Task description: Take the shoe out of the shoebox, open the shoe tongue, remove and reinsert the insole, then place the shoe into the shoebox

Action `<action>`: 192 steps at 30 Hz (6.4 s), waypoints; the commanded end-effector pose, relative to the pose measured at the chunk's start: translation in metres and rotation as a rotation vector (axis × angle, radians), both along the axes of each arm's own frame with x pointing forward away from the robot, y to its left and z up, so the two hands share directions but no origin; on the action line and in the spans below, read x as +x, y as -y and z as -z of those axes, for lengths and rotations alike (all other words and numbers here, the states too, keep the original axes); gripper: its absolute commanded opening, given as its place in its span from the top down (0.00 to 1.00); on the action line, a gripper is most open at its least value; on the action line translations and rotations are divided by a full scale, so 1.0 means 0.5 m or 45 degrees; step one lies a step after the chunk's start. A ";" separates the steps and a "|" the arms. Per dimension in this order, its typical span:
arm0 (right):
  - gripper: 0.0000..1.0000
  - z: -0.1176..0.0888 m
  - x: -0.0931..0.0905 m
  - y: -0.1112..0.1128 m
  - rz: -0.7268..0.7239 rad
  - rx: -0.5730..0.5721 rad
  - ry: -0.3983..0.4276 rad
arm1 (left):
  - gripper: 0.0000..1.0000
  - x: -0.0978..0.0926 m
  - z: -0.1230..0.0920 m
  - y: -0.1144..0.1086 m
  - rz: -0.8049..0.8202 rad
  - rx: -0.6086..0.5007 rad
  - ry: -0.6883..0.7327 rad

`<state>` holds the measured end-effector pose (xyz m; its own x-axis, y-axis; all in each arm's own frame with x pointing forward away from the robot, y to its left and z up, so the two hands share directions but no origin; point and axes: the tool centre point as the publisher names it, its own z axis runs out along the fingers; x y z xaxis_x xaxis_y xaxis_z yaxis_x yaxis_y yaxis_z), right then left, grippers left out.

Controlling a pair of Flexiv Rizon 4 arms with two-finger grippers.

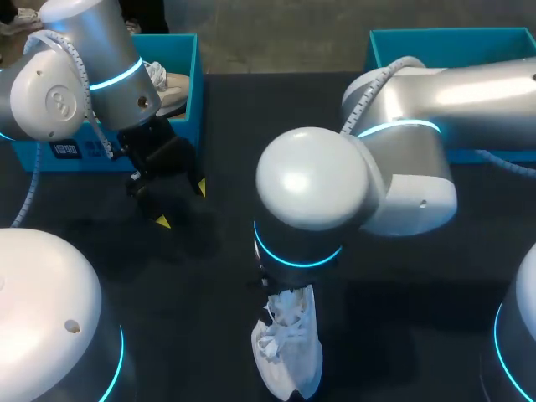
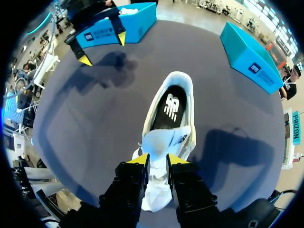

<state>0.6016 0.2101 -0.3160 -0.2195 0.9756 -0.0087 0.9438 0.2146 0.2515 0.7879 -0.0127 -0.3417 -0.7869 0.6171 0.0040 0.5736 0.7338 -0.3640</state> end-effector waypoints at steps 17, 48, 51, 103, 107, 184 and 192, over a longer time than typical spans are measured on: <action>0.79 0.047 0.021 -0.026 0.119 -0.038 0.097 | 0.00 -0.001 0.000 0.000 0.000 0.004 0.002; 0.00 -0.117 0.114 0.054 -1.166 0.147 -0.049 | 0.00 -0.001 0.000 0.000 0.000 0.004 0.002; 0.00 -0.117 0.114 0.054 -1.166 0.147 -0.049 | 0.00 -0.001 0.000 0.000 0.000 0.004 0.002; 0.00 0.101 0.292 0.063 -1.625 -0.267 -0.139 | 0.00 -0.001 0.000 0.000 0.000 0.004 0.002; 0.00 0.116 0.294 0.065 -1.622 -0.253 -0.150 | 0.00 -0.001 0.000 0.000 0.000 0.004 0.002; 1.00 -0.246 0.490 0.291 -1.436 -0.563 0.078 | 0.00 -0.001 0.000 0.000 0.000 0.004 0.002; 1.00 -0.329 0.556 0.408 -1.504 -0.675 0.059 | 0.00 -0.001 0.000 0.000 0.000 0.004 0.002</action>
<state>0.8783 0.0358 -0.1698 -0.9236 0.0834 -0.3742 0.1300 0.9863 -0.1011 0.7879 -0.0128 -0.3417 -0.7867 0.6173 0.0041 0.5738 0.7337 -0.3640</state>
